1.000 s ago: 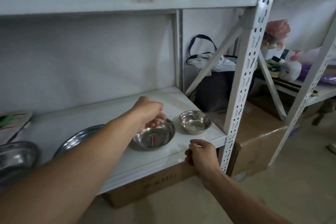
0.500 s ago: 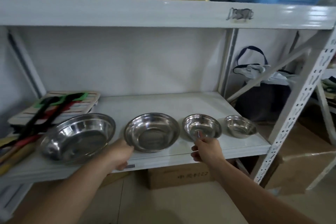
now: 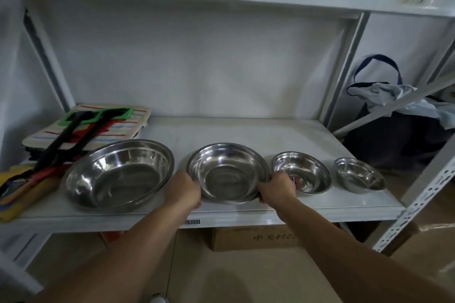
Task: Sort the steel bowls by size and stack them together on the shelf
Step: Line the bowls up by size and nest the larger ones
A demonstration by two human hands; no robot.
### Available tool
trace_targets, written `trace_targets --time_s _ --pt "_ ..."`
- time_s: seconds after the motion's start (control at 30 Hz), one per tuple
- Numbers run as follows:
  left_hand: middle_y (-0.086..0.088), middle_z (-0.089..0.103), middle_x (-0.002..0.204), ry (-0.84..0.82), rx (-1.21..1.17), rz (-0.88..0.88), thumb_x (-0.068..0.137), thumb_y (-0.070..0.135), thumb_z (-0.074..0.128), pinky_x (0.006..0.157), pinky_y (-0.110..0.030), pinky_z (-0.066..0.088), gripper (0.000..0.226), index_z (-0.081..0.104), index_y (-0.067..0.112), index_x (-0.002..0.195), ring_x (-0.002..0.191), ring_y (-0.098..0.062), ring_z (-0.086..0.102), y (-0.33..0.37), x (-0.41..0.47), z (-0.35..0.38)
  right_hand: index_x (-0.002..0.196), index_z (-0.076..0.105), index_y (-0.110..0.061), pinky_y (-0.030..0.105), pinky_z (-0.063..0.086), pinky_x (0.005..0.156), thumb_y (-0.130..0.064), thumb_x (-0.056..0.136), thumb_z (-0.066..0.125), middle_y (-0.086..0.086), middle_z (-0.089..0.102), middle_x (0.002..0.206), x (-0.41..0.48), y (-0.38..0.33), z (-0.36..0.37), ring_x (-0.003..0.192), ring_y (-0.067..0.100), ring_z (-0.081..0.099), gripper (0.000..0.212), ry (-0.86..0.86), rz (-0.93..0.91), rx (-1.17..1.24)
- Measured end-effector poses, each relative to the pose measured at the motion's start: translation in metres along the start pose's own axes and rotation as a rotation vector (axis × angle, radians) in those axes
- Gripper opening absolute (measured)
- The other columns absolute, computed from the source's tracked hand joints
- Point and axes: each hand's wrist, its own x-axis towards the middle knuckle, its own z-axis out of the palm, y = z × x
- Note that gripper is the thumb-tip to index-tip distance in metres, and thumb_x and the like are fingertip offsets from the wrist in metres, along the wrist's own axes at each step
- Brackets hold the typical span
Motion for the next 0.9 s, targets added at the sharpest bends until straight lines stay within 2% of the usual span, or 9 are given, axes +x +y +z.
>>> trace_targets --time_s 0.2,0.3,0.37,0.43,0.5,0.57,0.67,0.77,0.9 --pt "-0.010 0.072 0.057 0.178 0.009 0.217 0.094 0.012 0.058 0.059 -0.043 0.064 0.024 0.071 0.011 0.075 0.049 -0.027 0.071 0.052 0.009 -0.083 0.085 0.072 0.000 0.051 0.065 0.072 -0.018 0.082 0.068 0.017 0.078 0.075 -0.020 -0.072 -0.004 0.069 0.030 0.077 0.019 0.090 -0.210 0.040" --pt "-0.018 0.075 0.063 0.263 -0.023 0.197 0.086 0.010 0.064 0.064 -0.050 0.065 0.013 0.073 0.006 0.078 0.055 -0.033 0.074 0.050 0.018 -0.145 0.089 0.072 0.001 0.051 0.064 0.077 -0.022 0.078 0.068 0.020 0.077 0.085 -0.031 -0.119 0.024 0.081 0.038 0.075 0.026 0.058 -0.301 0.086" --pt "-0.015 0.072 0.057 0.305 0.014 0.168 0.082 0.010 0.065 0.059 -0.042 0.061 0.013 0.072 0.005 0.072 0.050 -0.029 0.070 0.031 0.023 -0.179 0.087 0.071 -0.002 0.042 0.062 0.067 -0.026 0.077 0.068 0.017 0.075 0.084 -0.039 -0.141 0.054 0.079 0.036 0.072 0.027 0.008 -0.344 0.052" --pt "-0.017 0.075 0.072 0.335 0.148 0.105 0.081 0.019 0.068 0.066 -0.039 0.059 0.017 0.074 0.003 0.083 0.066 -0.033 0.073 0.003 0.026 -0.204 0.086 0.070 -0.005 0.030 0.051 0.056 -0.029 0.077 0.069 0.012 0.072 0.081 -0.045 -0.152 0.086 0.073 0.030 0.068 0.026 -0.030 -0.369 -0.015" --pt "-0.018 0.076 0.088 0.301 0.279 0.035 0.083 0.027 0.068 0.077 -0.043 0.063 0.028 0.072 0.003 0.096 0.081 -0.037 0.074 -0.023 0.028 -0.218 0.091 0.069 -0.007 0.027 0.047 0.056 -0.030 0.078 0.070 0.009 0.069 0.082 -0.047 -0.153 0.117 0.071 0.026 0.066 0.026 -0.080 -0.364 -0.073" --pt "-0.015 0.073 0.085 0.244 0.366 0.006 0.084 0.029 0.066 0.074 -0.043 0.064 0.027 0.070 0.004 0.094 0.078 -0.035 0.072 -0.044 0.029 -0.223 0.091 0.067 -0.009 0.026 0.045 0.052 -0.029 0.080 0.069 0.005 0.065 0.079 -0.046 -0.147 0.142 0.067 0.020 0.063 0.023 -0.136 -0.336 -0.128" --pt "-0.011 0.072 0.079 0.229 0.509 -0.004 0.084 0.030 0.064 0.065 -0.036 0.058 0.023 0.069 0.008 0.084 0.073 -0.029 0.070 -0.064 0.032 -0.220 0.081 0.058 -0.013 0.032 0.053 0.062 -0.028 0.083 0.066 0.003 0.062 0.078 -0.043 -0.137 0.168 0.077 0.027 0.067 0.017 -0.169 -0.310 -0.227" --pt "-0.004 0.067 0.075 0.286 0.651 0.044 0.085 0.028 0.065 0.059 -0.031 0.054 0.017 0.067 0.012 0.082 0.068 -0.022 0.064 -0.075 0.036 -0.212 0.089 0.060 -0.008 0.038 0.055 0.077 -0.029 0.087 0.063 0.013 0.070 0.094 -0.042 -0.132 0.181 0.092 0.034 0.070 0.022 -0.142 -0.322 -0.331" --pt "-0.001 0.061 0.077 0.334 0.745 0.080 0.088 0.027 0.065 0.053 -0.028 0.041 0.012 0.063 0.015 0.086 0.068 -0.021 0.058 -0.080 0.040 -0.202 0.091 0.062 -0.007 0.037 0.054 0.079 -0.032 0.094 0.057 0.017 0.072 0.104 -0.041 -0.129 0.190 0.095 0.035 0.070 0.026 -0.084 -0.417 -0.482"
